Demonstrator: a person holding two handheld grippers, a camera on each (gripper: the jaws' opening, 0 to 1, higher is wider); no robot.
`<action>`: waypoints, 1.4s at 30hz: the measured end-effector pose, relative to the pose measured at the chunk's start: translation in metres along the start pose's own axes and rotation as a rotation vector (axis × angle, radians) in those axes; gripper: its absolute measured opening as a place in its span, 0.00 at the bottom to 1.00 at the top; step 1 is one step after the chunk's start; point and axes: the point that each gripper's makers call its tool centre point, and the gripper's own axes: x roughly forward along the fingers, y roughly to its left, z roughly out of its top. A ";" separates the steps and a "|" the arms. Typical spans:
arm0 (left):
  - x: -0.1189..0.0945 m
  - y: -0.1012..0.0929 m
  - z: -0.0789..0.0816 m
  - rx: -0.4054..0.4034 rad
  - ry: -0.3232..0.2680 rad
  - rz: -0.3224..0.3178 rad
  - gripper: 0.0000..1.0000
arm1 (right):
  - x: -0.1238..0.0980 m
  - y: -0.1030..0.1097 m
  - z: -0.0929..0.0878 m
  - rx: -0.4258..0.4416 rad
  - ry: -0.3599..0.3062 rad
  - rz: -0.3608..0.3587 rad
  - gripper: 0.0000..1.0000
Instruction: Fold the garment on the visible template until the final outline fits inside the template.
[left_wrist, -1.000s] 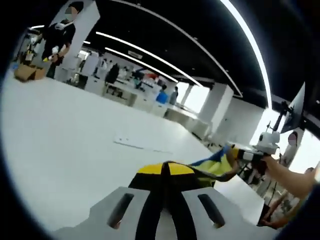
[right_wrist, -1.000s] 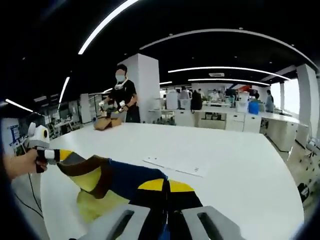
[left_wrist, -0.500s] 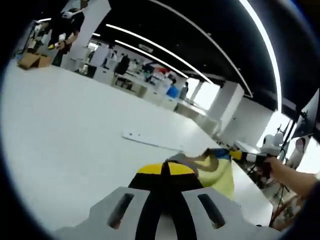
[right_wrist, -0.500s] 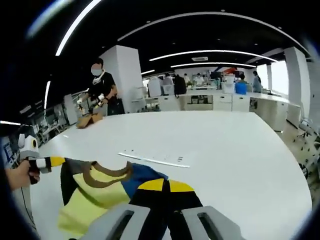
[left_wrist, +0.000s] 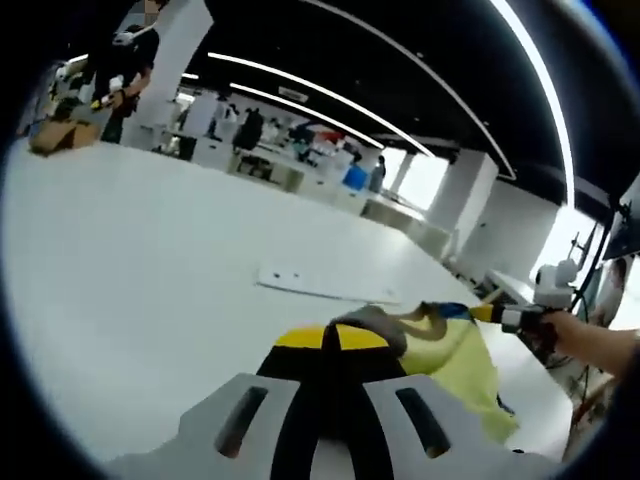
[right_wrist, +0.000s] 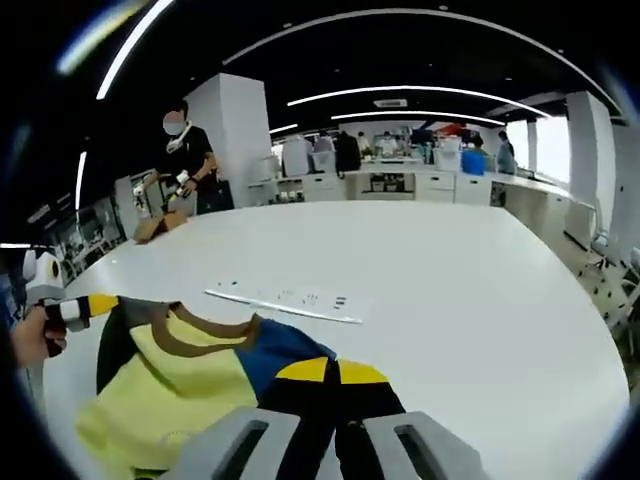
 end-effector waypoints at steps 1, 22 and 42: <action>0.002 0.004 -0.002 0.019 0.008 0.021 0.00 | 0.003 -0.001 -0.002 0.003 -0.002 -0.008 0.00; 0.021 0.021 -0.031 0.040 0.073 0.106 0.00 | 0.027 -0.007 -0.032 -0.037 0.087 -0.046 0.02; -0.013 -0.033 -0.018 0.250 0.084 -0.088 0.54 | -0.030 0.038 -0.022 0.001 0.097 0.110 0.50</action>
